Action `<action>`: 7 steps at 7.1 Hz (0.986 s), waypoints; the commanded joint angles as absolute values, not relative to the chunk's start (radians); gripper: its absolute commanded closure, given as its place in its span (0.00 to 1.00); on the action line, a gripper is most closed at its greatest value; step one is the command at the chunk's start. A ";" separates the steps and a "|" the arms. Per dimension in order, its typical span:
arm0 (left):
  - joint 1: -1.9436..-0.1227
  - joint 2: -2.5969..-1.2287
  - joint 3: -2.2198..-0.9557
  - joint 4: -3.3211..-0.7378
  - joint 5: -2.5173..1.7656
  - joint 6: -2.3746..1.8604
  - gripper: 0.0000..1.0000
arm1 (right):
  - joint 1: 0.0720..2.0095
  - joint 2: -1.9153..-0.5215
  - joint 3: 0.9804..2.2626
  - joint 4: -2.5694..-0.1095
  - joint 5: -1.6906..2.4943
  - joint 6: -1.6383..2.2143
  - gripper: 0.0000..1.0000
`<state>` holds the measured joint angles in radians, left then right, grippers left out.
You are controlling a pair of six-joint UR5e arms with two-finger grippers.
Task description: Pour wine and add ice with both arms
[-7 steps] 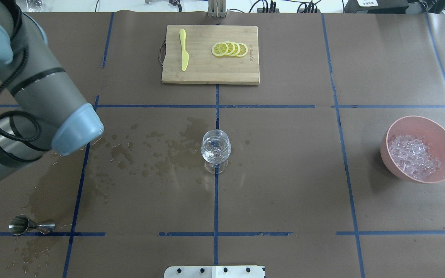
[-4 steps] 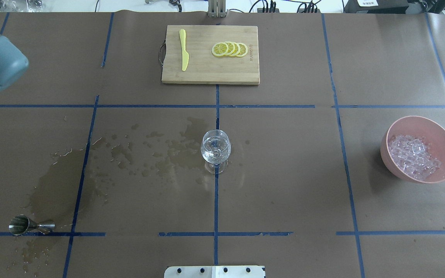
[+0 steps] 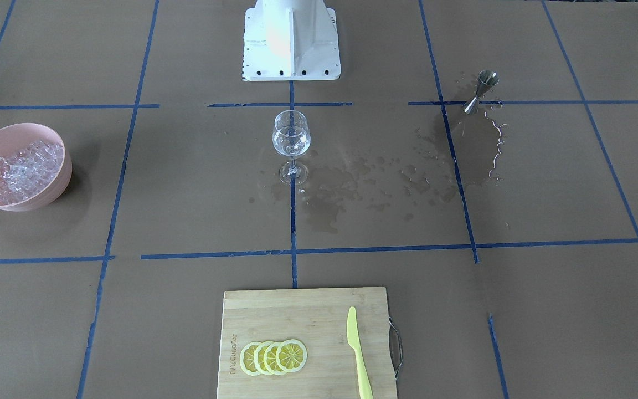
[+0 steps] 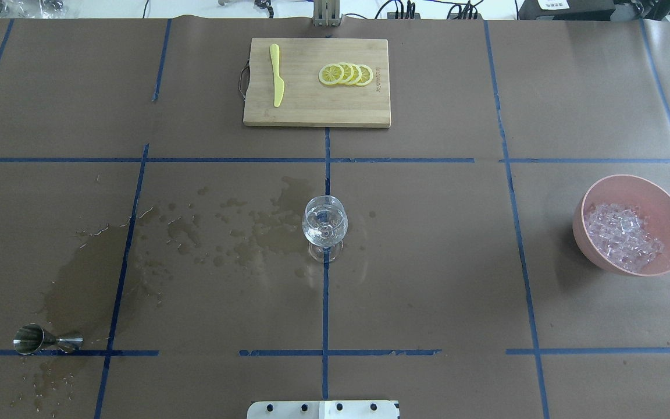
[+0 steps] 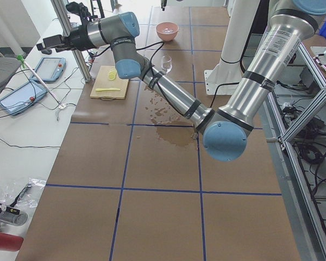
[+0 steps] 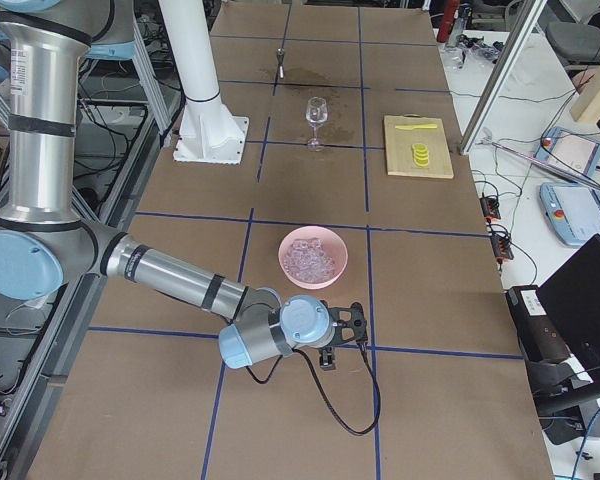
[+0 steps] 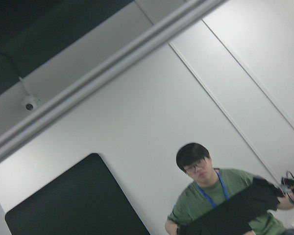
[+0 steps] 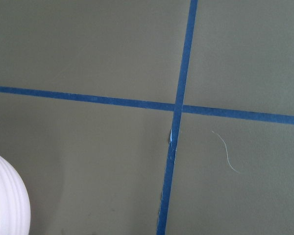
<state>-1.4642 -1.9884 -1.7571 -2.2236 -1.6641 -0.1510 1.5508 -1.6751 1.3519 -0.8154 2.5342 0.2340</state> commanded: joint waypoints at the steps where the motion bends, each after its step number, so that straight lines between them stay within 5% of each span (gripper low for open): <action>1: -1.578 -1.838 -1.770 -2.073 -2.043 -0.147 0.00 | 1.548 -1.628 1.380 -0.816 2.511 0.337 0.00; 7: -1.675 -1.724 -1.822 -1.271 -2.232 0.150 0.00 | 1.259 -1.672 1.655 -0.821 2.387 0.742 0.00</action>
<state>-1.6715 -1.7294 -1.8084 -1.4519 -2.2307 0.0627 1.3387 -1.6571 1.6084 -0.8202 2.4341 0.6600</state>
